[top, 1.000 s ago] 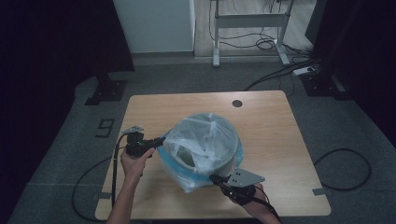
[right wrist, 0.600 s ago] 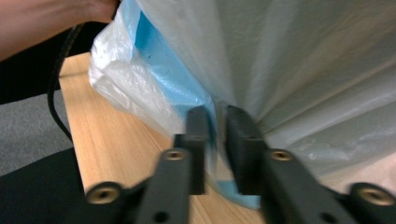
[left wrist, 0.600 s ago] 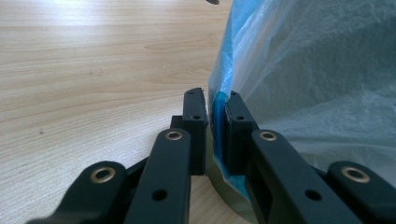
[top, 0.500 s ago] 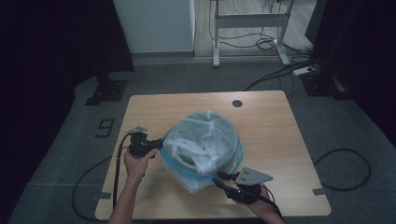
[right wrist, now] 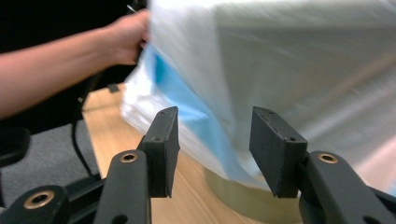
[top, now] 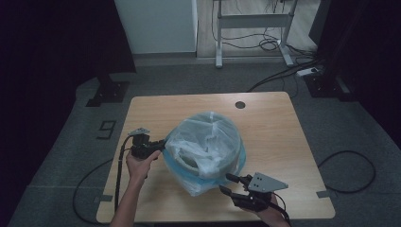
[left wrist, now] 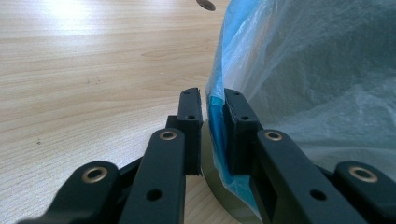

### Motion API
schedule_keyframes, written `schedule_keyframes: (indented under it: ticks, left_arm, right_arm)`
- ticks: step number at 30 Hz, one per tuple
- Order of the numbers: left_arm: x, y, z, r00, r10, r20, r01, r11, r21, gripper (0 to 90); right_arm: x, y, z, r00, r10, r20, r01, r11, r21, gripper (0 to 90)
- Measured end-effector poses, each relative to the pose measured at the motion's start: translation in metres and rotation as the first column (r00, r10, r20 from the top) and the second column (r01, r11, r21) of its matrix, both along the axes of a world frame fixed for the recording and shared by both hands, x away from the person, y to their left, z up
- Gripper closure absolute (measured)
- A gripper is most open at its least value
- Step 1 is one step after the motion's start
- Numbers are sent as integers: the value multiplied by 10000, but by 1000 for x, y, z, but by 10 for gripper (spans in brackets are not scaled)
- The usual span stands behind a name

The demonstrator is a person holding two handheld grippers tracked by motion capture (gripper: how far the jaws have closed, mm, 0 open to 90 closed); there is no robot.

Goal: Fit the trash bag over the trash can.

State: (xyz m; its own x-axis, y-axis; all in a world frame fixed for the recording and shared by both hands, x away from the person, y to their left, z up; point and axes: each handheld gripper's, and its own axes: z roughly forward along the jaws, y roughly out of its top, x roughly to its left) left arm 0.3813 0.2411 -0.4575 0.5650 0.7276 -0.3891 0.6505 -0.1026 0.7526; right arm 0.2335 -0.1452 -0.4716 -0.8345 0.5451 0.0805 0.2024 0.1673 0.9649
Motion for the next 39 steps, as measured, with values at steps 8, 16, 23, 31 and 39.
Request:
schedule_keyframes:
  ticks: [8, 16, 23, 31, 39]
  left_arm:
    - [-2, 1, 2, 9999, 3, 138, -2, 10000, -67, 787]
    - [-3, 2, 2, 9998, 7, 205, -5, 9999, -110, 796]
    - [-5, 2, 3, 9996, -1, 275, 5, 9999, -136, 798]
    - [-5, 0, 3, 9996, -9, 284, 13, 9999, -121, 796]
    - [-8, 2, 6, 9989, 86, 453, -80, 9999, -135, 775]
  right_arm:
    - [-6, 22, 13, 9973, 718, 132, -722, 9970, 262, 500]
    - [1, 51, 8, 9941, 1088, 59, -1088, 9941, 36, 517]
    - [11, 59, -14, 9938, 972, -549, -993, 9944, -367, 538]
    - [16, 64, -31, 9913, 938, -921, -989, 9937, -522, 551]
    - [8, 56, -21, 9926, 1023, -657, -1041, 9943, -240, 543]
